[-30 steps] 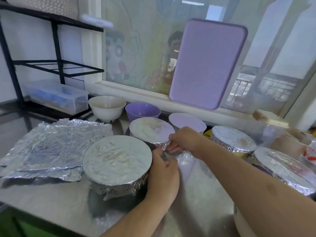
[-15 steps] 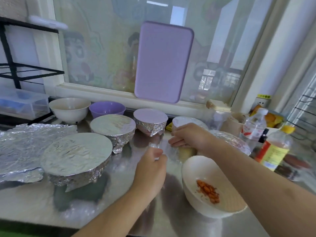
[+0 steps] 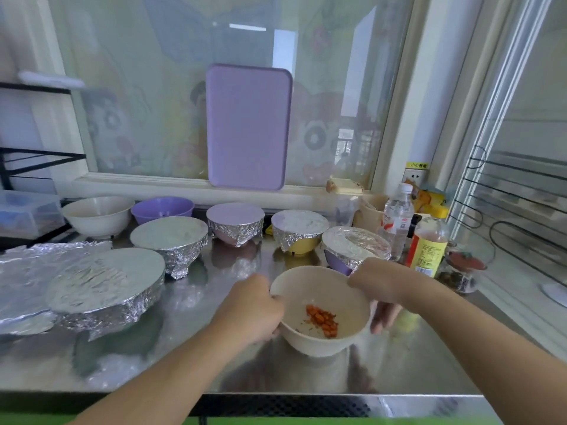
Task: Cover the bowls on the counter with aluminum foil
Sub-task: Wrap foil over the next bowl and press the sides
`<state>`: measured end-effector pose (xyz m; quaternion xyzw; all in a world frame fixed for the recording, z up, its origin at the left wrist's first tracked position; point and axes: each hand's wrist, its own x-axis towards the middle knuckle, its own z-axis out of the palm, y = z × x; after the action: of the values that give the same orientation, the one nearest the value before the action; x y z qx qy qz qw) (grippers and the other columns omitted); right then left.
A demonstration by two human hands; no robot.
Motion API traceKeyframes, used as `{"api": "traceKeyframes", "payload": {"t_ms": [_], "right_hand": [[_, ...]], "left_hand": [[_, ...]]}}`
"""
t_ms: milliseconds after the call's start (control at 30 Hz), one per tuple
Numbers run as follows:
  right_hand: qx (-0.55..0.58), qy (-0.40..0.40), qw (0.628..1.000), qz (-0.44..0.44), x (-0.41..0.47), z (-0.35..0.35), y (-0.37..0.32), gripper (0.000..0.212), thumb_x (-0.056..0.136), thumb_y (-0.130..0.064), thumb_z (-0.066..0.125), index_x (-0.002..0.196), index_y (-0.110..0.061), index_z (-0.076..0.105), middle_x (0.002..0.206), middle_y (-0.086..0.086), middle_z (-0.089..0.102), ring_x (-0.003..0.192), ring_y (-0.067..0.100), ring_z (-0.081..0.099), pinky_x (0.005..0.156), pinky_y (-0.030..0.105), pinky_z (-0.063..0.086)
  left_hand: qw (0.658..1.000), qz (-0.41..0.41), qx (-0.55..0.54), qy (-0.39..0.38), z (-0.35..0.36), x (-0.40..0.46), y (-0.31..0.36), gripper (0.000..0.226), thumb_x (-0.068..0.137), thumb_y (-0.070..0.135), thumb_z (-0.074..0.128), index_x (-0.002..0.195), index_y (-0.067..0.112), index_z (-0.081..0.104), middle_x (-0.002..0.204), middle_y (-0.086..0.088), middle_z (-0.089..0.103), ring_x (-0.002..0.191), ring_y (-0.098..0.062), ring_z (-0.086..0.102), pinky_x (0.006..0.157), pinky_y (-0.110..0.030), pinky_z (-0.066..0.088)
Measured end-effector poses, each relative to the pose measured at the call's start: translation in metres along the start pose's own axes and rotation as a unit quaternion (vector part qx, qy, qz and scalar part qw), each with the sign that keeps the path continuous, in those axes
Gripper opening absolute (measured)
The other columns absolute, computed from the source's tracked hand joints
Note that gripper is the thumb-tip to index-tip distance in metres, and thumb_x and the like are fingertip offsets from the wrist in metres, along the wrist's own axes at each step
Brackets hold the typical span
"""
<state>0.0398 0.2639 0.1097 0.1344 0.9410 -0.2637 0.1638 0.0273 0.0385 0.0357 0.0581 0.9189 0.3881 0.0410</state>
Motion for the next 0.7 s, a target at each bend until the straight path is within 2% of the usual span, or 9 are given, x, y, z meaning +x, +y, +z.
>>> {"api": "traceKeyframes", "payload": {"t_ms": [100, 200, 267, 367, 467, 533, 600, 633, 700], "right_hand": [[0.055, -0.005, 0.998, -0.024, 0.004, 0.009, -0.008, 0.026, 0.089, -0.002, 0.035, 0.1, 0.005, 0.058, 0.069, 0.023, 0.075, 0.063, 0.037, 0.077, 0.069, 0.034, 0.062], [0.128, 0.01, 0.99, -0.06, 0.026, 0.021, -0.025, 0.036, 0.085, 0.002, 0.034, 0.108, 0.008, 0.062, 0.075, 0.028, 0.075, 0.069, 0.043, 0.077, 0.074, 0.045, 0.066], [0.18, 0.022, 0.98, -0.084, 0.04, 0.032, -0.038, 0.037, 0.085, 0.006, 0.035, 0.108, 0.01, 0.063, 0.076, 0.029, 0.074, 0.07, 0.044, 0.077, 0.077, 0.051, 0.066], [0.232, 0.033, 0.966, -0.112, 0.057, 0.05, -0.055, 0.038, 0.087, 0.008, 0.035, 0.107, 0.015, 0.067, 0.075, 0.031, 0.073, 0.07, 0.04, 0.078, 0.081, 0.055, 0.065], [0.266, 0.058, 0.955, -0.115, 0.071, 0.064, -0.064, 0.033, 0.09, 0.007, 0.038, 0.098, 0.013, 0.07, 0.067, 0.025, 0.073, 0.064, 0.039, 0.075, 0.075, 0.056, 0.065], [0.214, 0.111, 0.964, -0.11, 0.075, 0.068, -0.067, 0.027, 0.09, -0.003, 0.044, 0.089, 0.004, 0.071, 0.068, 0.02, 0.074, 0.066, 0.041, 0.075, 0.073, 0.057, 0.065], [0.054, 0.22, 0.966, -0.122, 0.071, 0.067, -0.073, 0.02, 0.086, -0.019, 0.049, 0.083, -0.008, 0.065, 0.081, 0.015, 0.072, 0.077, 0.041, 0.069, 0.072, 0.049, 0.061], [-0.018, 0.263, 0.955, -0.132, 0.067, 0.067, -0.079, 0.019, 0.084, -0.025, 0.049, 0.086, -0.011, 0.062, 0.091, 0.012, 0.069, 0.085, 0.038, 0.065, 0.076, 0.046, 0.058], [-0.062, 0.299, 0.937, -0.17, 0.057, 0.071, -0.101, 0.021, 0.088, -0.025, 0.053, 0.101, -0.011, 0.06, 0.106, 0.008, 0.062, 0.098, 0.035, 0.059, 0.082, 0.044, 0.052]], "left_hand": [[0.999, -0.003, -0.011, 0.051, -0.007, 0.014, -0.01, 0.02, 0.089, 0.019, 0.05, 0.081, 0.008, 0.065, 0.059, -0.005, 0.071, 0.038, -0.015, 0.059, 0.041, -0.026, 0.046], [0.993, -0.02, -0.005, 0.116, -0.02, 0.03, -0.029, 0.024, 0.088, 0.025, 0.05, 0.079, 0.01, 0.066, 0.062, -0.006, 0.071, 0.064, -0.029, 0.071, 0.059, -0.042, 0.061], [0.99, -0.038, -0.033, 0.135, -0.026, 0.038, -0.044, 0.027, 0.089, 0.028, 0.049, 0.076, 0.011, 0.065, 0.066, -0.007, 0.072, 0.071, -0.035, 0.071, 0.067, -0.048, 0.063], [0.978, -0.035, -0.1, 0.179, -0.031, 0.045, -0.063, 0.035, 0.098, 0.025, 0.05, 0.068, 0.011, 0.061, 0.06, -0.007, 0.067, 0.059, -0.032, 0.067, 0.059, -0.048, 0.059], [0.961, -0.036, -0.2, 0.187, -0.032, 0.043, -0.073, 0.036, 0.106, 0.028, 0.047, 0.077, 0.014, 0.062, 0.052, 0.0, 0.061, 0.044, -0.016, 0.055, 0.05, -0.031, 0.044], [0.952, -0.032, -0.249, 0.176, -0.03, 0.039, -0.08, 0.034, 0.107, 0.033, 0.046, 0.083, 0.018, 0.065, 0.061, 0.0, 0.064, 0.048, -0.014, 0.055, 0.052, -0.03, 0.044], [0.95, -0.019, -0.261, 0.169, -0.032, 0.031, -0.088, 0.035, 0.103, 0.037, 0.046, 0.077, 0.023, 0.065, 0.066, 0.0, 0.065, 0.054, -0.018, 0.056, 0.058, -0.037, 0.044], [0.956, -0.006, -0.243, 0.167, -0.036, 0.025, -0.091, 0.034, 0.102, 0.037, 0.047, 0.076, 0.025, 0.064, 0.067, 0.001, 0.066, 0.055, -0.018, 0.057, 0.06, -0.039, 0.045], [0.969, 0.029, -0.192, 0.153, -0.048, 0.009, -0.093, 0.032, 0.101, 0.033, 0.049, 0.075, 0.024, 0.064, 0.067, 0.003, 0.068, 0.054, -0.013, 0.058, 0.061, -0.037, 0.046]]}}
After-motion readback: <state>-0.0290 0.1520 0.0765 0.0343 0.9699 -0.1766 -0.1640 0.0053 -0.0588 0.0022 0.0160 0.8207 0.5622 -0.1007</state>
